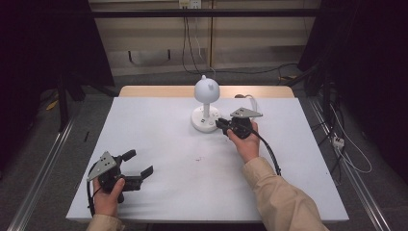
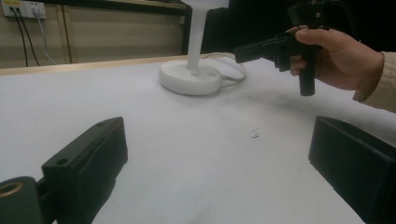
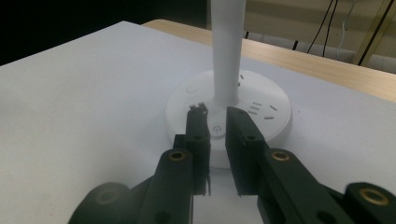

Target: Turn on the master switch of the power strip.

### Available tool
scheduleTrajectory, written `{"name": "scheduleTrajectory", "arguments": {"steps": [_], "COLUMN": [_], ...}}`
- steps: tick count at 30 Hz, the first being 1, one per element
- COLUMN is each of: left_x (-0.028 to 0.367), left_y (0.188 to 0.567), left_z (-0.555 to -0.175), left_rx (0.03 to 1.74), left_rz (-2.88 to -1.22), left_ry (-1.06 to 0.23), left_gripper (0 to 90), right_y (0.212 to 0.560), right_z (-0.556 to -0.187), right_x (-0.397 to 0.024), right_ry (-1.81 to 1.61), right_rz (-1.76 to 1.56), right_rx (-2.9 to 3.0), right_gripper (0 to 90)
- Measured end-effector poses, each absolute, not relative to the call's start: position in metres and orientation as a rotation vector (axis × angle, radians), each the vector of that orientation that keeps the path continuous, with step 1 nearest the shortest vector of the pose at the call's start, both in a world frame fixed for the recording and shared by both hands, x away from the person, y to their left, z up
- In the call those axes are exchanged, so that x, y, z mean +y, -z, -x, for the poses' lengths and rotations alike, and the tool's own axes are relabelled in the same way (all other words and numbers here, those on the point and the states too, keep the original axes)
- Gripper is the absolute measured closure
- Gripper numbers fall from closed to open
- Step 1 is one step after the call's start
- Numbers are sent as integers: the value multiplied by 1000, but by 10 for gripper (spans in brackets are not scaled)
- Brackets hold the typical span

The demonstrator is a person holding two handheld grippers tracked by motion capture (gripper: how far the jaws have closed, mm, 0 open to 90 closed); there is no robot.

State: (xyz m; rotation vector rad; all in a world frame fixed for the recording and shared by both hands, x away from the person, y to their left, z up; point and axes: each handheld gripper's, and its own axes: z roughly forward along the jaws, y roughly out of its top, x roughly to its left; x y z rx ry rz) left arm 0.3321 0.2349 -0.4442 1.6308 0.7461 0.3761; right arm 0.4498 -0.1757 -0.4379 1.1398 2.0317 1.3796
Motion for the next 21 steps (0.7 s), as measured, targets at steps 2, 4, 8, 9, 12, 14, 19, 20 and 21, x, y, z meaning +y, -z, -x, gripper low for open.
{"name": "scheduleTrajectory", "arguments": {"steps": [2, 4, 8, 9, 12, 14, 19, 20, 21], "left_x": [235, 235, 234, 234, 234, 235, 234, 234, 234], "left_y": [444, 444, 444, 444, 445, 444, 445, 445, 445], "left_z": [-332, -333, -332, -332, -333, -333, -333, -333, -333], "left_rx": [747, 747, 744, 745, 747, 746, 744, 745, 745], "left_rz": [-1627, -1629, -1633, -1633, -1627, -1633, -1632, -1631, -1631], "left_ry": [-376, -377, -374, -376, -375, -376, -376, -377, -377], "left_gripper": [42, 43, 43, 43, 43, 43, 43, 43, 43], "right_y": [437, 436, 437, 437, 439, 439, 439, 438, 439], "right_z": [-450, -451, -453, -453, -454, -455, -457, -458, -459], "right_x": [-174, -172, -170, -170, -170, -169, -166, -166, -165], "right_ry": [-1375, -1374, -1374, -1372, -1369, -1367, -1364, -1366, -1364], "right_rz": [-1137, -1137, -1137, -1136, -1148, -1150, -1156, -1157, -1153], "right_rx": [2033, 2033, 2040, 2044, 2045, 2051, 2058, 2057, 2060], "right_gripper": [796, 801, 818, 823, 838, 849, 867, 868, 870]}}
